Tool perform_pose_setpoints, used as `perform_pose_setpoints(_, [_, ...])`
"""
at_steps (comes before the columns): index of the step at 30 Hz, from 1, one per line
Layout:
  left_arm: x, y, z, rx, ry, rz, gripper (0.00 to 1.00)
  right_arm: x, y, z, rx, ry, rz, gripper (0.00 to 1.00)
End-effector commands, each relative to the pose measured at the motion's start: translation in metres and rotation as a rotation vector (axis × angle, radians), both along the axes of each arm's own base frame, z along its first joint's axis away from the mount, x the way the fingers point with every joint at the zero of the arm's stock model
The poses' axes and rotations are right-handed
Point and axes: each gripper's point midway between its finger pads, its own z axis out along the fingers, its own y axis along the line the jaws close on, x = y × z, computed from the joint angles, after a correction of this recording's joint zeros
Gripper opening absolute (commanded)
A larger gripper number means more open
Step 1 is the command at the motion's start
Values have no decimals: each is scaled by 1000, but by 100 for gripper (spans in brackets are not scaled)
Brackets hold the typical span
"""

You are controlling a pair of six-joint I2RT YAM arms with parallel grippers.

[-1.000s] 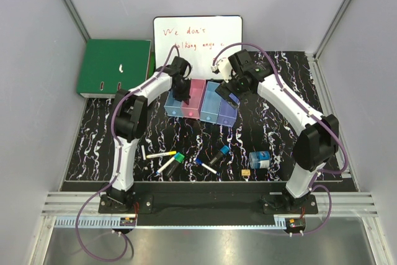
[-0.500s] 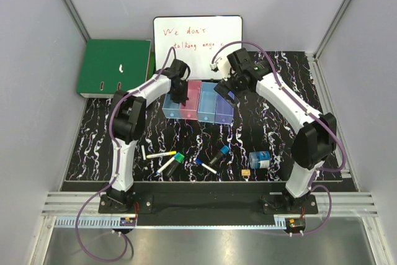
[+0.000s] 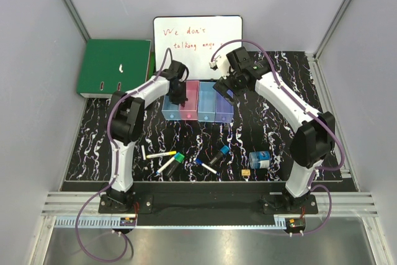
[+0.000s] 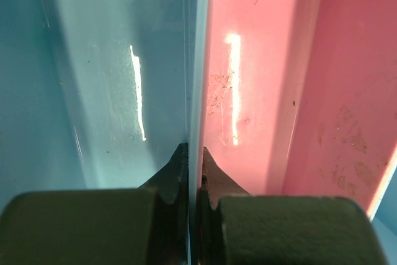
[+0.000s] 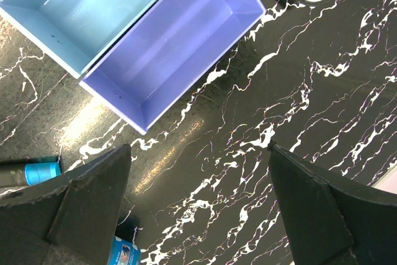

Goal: Sort the stationery into containers
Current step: Move the storage box to the center of the board.

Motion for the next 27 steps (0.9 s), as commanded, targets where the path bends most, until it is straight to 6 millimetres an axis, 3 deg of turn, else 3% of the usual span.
perform_pose_setpoints(1, [-79, -9, -66, -25, 390, 78, 0, 8, 8, 16, 33, -57, -12, 100])
perform_pose_setpoints(10, [-79, -27, -52, -64, 372, 51, 1, 5, 9, 14, 45, -51, -12, 100])
perform_pose_setpoints(17, [-78, -41, -43, -78, 341, -9, 22, 5, 10, 18, 54, -58, -12, 100])
perform_pose_setpoints(21, [-71, -43, -35, -82, 312, -28, 44, 4, 7, 17, 46, -60, -14, 100])
perform_pose_setpoints(27, [-65, -38, -31, -57, 279, -43, 48, 0, 4, 13, 37, -51, -13, 100])
